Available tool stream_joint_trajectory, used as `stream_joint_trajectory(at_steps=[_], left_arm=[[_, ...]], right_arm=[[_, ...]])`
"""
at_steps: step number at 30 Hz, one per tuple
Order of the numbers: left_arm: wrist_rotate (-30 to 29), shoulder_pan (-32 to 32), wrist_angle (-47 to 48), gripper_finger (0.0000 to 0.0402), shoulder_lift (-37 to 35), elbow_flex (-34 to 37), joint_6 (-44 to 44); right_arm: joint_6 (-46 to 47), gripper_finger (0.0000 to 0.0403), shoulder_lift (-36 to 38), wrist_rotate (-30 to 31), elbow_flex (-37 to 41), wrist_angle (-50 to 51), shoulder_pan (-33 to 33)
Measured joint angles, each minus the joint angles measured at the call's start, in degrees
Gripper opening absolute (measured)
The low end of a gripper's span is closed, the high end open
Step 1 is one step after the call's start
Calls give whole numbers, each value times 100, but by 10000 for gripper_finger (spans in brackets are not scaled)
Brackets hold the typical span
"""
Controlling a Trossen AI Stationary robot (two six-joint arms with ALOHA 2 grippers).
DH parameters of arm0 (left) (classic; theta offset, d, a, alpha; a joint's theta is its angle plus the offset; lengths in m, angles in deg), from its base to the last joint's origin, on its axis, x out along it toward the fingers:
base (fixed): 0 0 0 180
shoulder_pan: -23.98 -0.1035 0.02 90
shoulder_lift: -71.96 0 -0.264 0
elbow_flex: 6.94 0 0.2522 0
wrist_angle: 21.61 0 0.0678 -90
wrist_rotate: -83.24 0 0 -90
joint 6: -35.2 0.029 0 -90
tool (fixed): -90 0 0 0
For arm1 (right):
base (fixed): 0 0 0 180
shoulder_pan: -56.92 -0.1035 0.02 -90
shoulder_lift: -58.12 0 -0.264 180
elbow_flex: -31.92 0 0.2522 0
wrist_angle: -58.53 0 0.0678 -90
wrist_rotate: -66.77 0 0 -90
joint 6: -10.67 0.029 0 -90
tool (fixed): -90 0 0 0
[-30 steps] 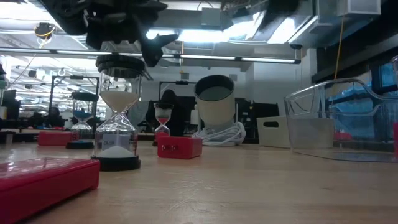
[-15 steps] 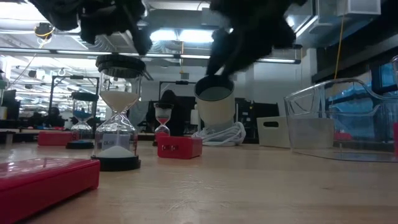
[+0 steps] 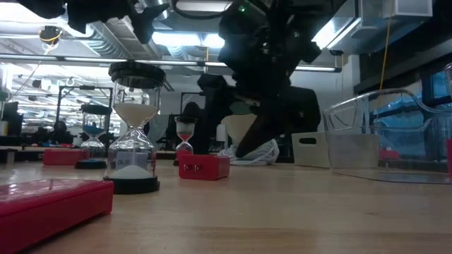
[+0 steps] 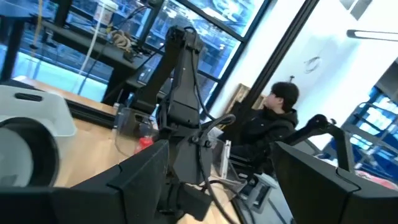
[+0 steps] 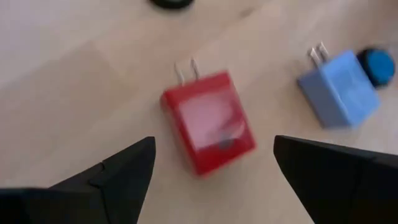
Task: Pick & Place Office items
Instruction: Put the bottom red charger adapter into the top transparent bin
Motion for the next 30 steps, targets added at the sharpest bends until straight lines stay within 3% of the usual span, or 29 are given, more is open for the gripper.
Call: stream_joint_trajectory(at_steps=[10,20,30], left_arm=[[-439,-17,748,281,-31,0,497],[-538,-17,823,281,-31,0,652],[-538,-17,850,281,-31,0,652]], right_arm=[[727,331,-378,-973,4,-546,235],[1102,331,-634,-1134,-3,-895,287],[2807,331,-630,-1132,-10,-387,279]])
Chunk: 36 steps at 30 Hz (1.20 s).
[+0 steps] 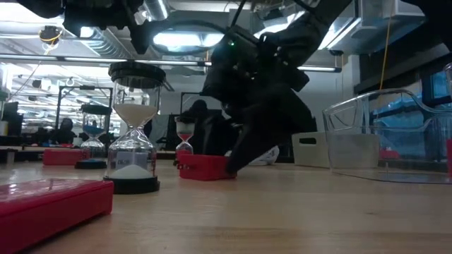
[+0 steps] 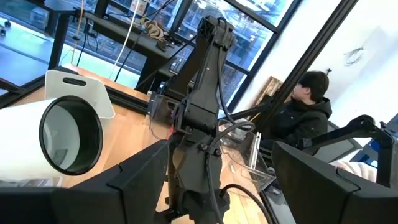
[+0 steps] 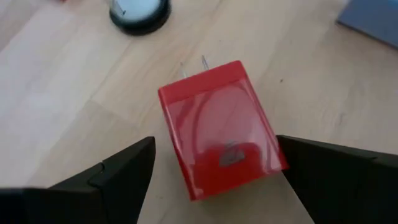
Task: Pick & Place Office items
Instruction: Put the bottom red charger adapter into the top transparent bin
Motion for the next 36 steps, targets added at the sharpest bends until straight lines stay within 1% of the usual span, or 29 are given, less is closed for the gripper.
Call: stream_joint_trajectory(at_steps=[4,7,15,22,25,29,36], left_arm=[[0,0,0,281,0,0,-1],[0,0,0,281,0,0,-1],[0,0,0,281,0,0,-1],[2,0,0,281,0,-2,-1],[4,0,0,281,0,-2,-1],[4,0,0,281,0,-2,-1],[4,0,0,281,0,-2,0]], right_arm=[[685,329,11,-4,-10,44,0],[944,311,11,0,-10,31,-12],[1260,213,17,19,-10,61,-63],[1718,213,140,57,15,172,-64],[1976,213,365,352,20,282,-63],[2202,213,870,853,18,687,-32],[2648,213,2124,1844,18,1977,-31]])
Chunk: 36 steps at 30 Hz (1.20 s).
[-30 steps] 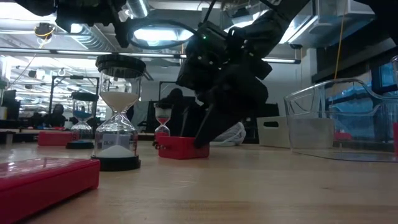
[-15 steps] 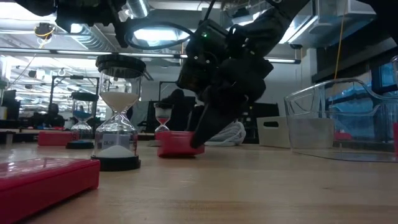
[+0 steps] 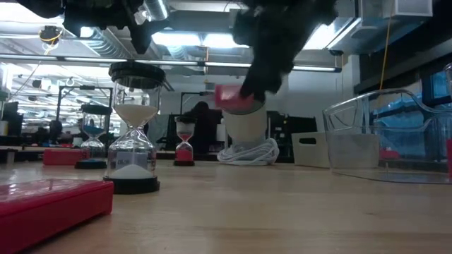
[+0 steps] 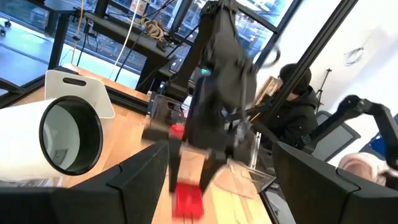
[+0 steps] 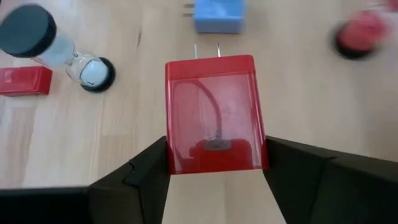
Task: Pick & Place Office items
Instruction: Put the bottom red charger adapter into the top transparent bin
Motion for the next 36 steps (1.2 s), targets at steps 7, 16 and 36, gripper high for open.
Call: stream_joint_trajectory(at_steps=[7,16,36], left_arm=[[0,0,2,281,2,0,134],[-44,0,0,281,2,-2,219],[-116,5,0,281,2,-2,305]], right_arm=[[1216,213,1274,939,-3,1693,-301],[4188,215,2473,1456,1180,2713,-1512],[7137,217,2732,2226,3528,1726,-2664]])
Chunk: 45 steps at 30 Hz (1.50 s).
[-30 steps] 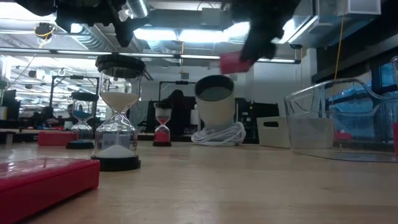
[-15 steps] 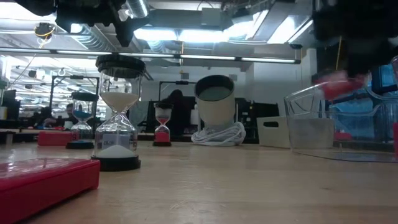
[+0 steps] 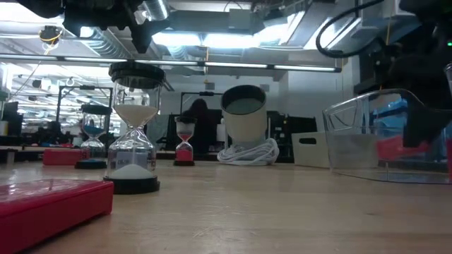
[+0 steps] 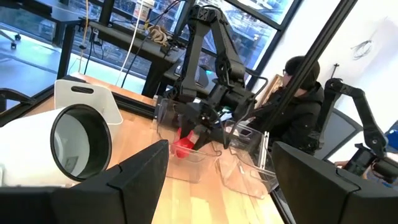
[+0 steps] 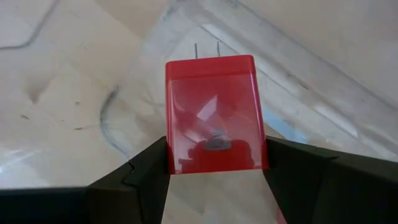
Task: Pick & Place Office items
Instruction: Put the bottom red charger adapter into the top transparent bin, then put the red charger adapter into the top transparent bin
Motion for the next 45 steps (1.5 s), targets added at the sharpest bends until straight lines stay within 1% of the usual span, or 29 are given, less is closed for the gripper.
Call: stream_joint_trajectory(at_steps=[8,15,24,27,33,35,38,40,41,43,45], left_arm=[[-311,0,0,281,0,0,41],[-320,0,0,281,0,0,55],[-319,0,0,281,0,0,36],[-320,0,0,281,0,0,35],[-314,2,1,281,0,0,82],[-250,16,9,281,0,0,283],[-269,65,191,281,0,0,549],[-423,109,484,281,0,0,741],[-590,151,705,281,0,0,886],[-1134,265,1260,281,0,0,1264],[-1867,379,1841,281,0,0,1613]], right_arm=[[-349,219,-93,2,61,6,0],[-513,239,-100,1,61,8,0],[-699,244,-102,0,61,8,0],[-734,257,-102,0,61,7,0],[-642,296,-104,-15,-17,120,10],[-641,307,-104,-74,-210,358,48],[-753,317,-104,-151,-671,1000,114],[-863,319,-104,-86,-1036,1443,137],[-946,320,-104,-16,-1230,1651,146],[-1093,320,-104,165,-1588,2002,146],[-1225,320,-104,399,-1911,2223,146]])
